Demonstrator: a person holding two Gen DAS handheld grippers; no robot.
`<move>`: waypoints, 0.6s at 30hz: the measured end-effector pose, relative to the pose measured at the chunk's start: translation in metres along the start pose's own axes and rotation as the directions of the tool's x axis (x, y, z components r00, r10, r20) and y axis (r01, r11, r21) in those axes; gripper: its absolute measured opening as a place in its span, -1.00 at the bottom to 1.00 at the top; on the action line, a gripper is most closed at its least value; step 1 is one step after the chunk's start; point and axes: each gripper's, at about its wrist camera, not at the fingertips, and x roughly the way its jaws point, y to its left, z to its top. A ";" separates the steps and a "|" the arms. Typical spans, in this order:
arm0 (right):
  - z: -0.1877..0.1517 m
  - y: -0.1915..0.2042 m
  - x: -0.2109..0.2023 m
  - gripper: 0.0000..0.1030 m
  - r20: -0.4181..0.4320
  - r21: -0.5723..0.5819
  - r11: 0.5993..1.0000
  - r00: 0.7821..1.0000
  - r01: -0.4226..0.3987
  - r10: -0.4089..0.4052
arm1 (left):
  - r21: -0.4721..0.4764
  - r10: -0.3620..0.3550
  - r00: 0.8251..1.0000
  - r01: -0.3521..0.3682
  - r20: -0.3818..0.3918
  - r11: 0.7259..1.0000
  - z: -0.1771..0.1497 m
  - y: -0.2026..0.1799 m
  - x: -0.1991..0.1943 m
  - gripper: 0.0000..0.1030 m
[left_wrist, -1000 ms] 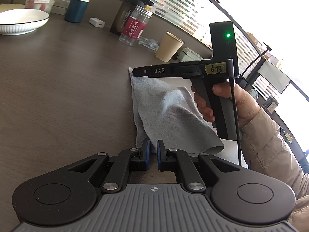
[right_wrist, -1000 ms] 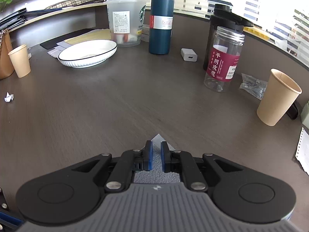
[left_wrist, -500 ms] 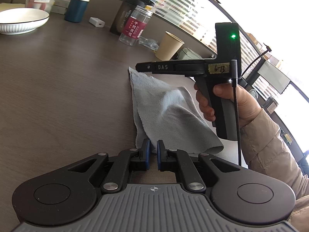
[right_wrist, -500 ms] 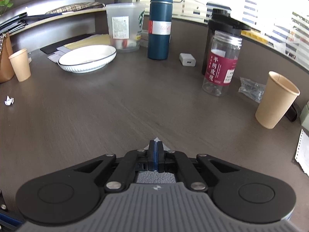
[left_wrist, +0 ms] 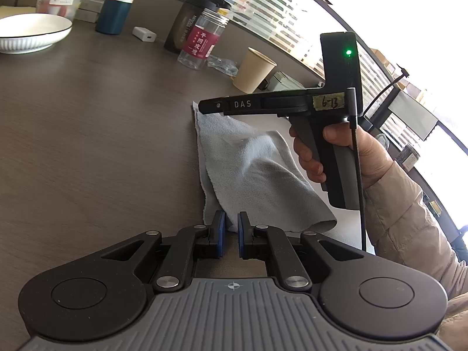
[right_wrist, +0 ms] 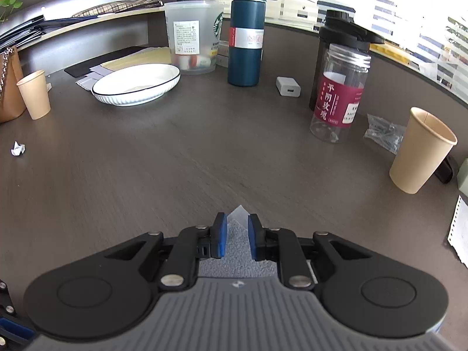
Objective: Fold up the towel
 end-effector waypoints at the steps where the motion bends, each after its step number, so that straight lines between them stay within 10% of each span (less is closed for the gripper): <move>1: 0.000 0.000 0.001 -0.62 -0.003 0.000 1.000 1.000 0.001 -0.001 | -0.001 -0.001 1.000 0.001 0.000 1.000 0.000 0.000 0.000 -0.78; 18: -0.003 0.001 0.000 -0.90 0.013 -0.015 1.000 1.000 -0.006 0.007 | 0.004 -0.015 1.000 0.015 -0.007 1.000 0.002 0.003 -0.002 -0.78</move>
